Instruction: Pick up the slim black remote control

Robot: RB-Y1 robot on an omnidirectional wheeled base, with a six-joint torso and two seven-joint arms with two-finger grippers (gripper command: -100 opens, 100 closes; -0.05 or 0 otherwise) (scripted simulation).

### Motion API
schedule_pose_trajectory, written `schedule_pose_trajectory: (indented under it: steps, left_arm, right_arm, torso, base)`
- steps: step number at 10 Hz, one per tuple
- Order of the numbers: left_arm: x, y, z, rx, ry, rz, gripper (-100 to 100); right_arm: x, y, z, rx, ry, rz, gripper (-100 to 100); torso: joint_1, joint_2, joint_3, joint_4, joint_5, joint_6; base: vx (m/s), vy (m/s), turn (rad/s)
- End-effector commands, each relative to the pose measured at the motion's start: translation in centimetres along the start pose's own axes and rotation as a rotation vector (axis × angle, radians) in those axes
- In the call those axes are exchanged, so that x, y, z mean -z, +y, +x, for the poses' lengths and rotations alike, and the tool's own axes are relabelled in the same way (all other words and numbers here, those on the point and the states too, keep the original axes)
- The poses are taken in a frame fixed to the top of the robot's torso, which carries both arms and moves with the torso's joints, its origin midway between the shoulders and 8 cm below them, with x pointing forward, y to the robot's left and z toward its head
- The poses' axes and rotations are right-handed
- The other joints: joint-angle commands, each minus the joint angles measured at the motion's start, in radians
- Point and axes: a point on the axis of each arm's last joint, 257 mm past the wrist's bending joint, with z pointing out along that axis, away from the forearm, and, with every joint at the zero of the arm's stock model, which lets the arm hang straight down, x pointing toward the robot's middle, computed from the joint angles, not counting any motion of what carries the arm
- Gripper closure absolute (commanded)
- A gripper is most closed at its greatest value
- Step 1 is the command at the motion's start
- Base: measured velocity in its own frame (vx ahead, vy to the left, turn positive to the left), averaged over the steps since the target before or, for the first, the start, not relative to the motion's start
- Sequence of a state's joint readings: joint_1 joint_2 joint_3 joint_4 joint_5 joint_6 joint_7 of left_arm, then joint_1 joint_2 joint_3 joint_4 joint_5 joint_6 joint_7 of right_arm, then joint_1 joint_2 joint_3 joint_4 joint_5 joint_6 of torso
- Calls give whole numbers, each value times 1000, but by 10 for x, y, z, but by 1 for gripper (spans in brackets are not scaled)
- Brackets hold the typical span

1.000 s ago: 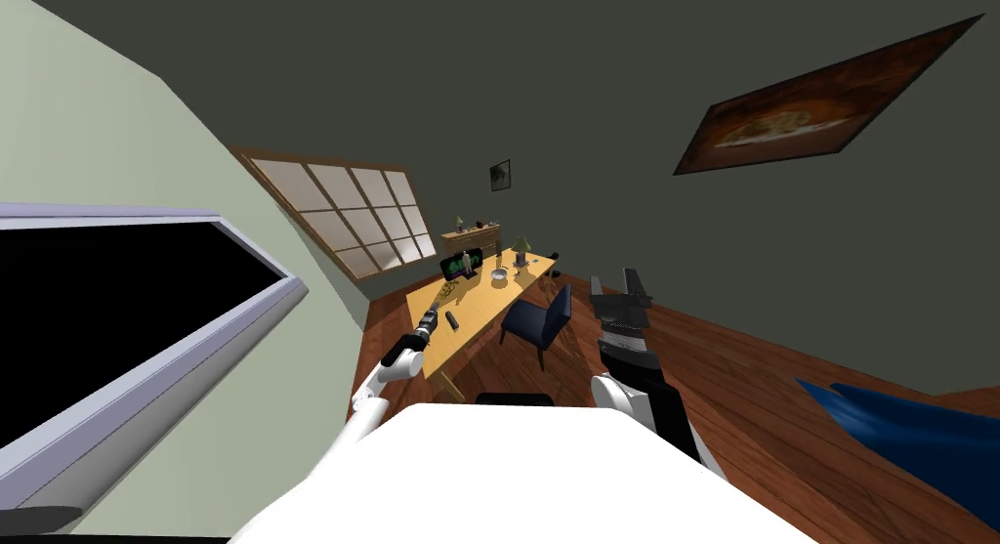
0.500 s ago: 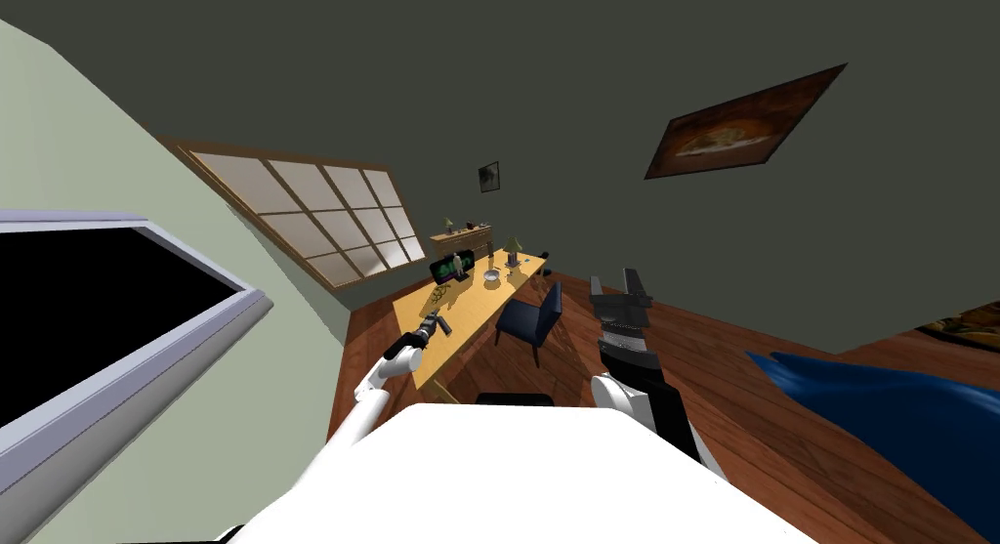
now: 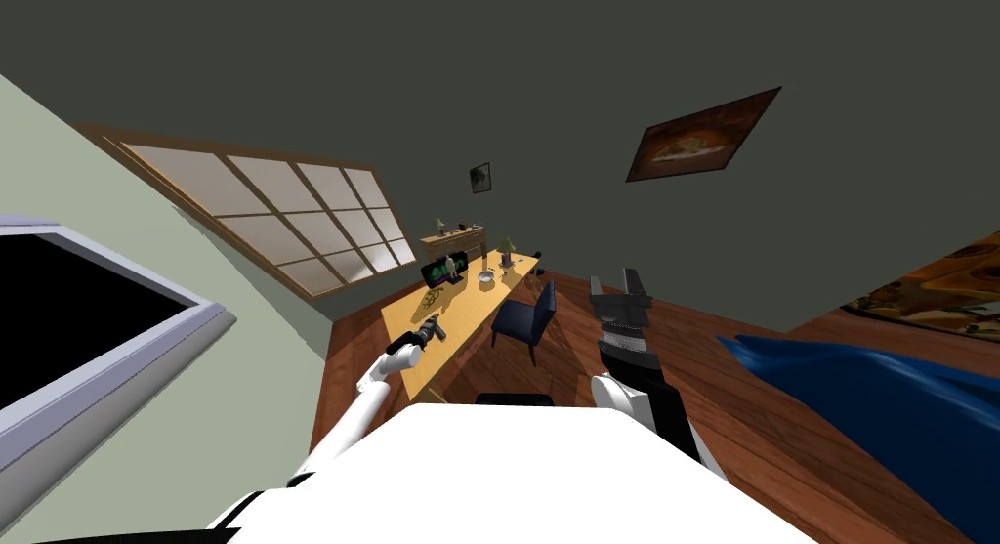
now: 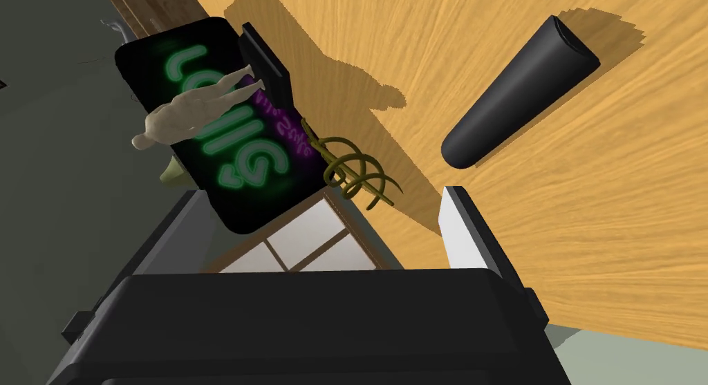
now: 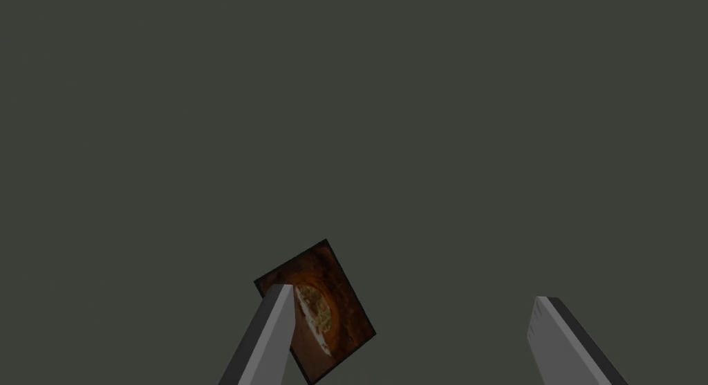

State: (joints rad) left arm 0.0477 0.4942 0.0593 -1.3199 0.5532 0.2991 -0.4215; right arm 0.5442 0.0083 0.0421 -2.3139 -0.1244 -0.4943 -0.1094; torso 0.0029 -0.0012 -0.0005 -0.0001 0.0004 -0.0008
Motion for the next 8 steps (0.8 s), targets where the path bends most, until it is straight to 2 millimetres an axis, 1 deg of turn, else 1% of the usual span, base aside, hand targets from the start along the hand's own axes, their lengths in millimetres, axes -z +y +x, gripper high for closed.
schedule_pose_trajectory:
  steps: [1,2,5,6,7,8]
  left_arm:
    - [-1,22,-2,-10,6,-56,-100]
    - [-6,31,-4,-36,23,-102,-100]
    - [-8,63,-9,-53,36,-192,-100]
    - [-11,67,-11,-80,54,-229,-100]
    - [-9,83,-13,-73,51,-260,-100]
    - [-10,92,-16,-98,69,-305,-100]
  right_arm:
    - [0,0,0,0,0,0,0]
    - [0,0,0,0,0,0,0]
    - [0,0,0,0,0,0,0]
    - [0,0,0,0,0,0,0]
    - [0,0,0,0,0,0,0]
    - [0,0,0,0,0,0,0]
  torso:
    - [0,0,0,0,0,0]
    - [0,0,0,0,0,-1]
    - [0,0,0,0,0,0]
    - [0,0,0,0,0,-1]
    - [1,-1,0,0,0,0]
    - [1,0,0,0,0,-1]
  base:
    - [17,25,-95]
    - [19,28,-168]
    - [16,28,-136]
    - [25,33,-134]
    - [20,34,-94]
    - [22,36,-185]
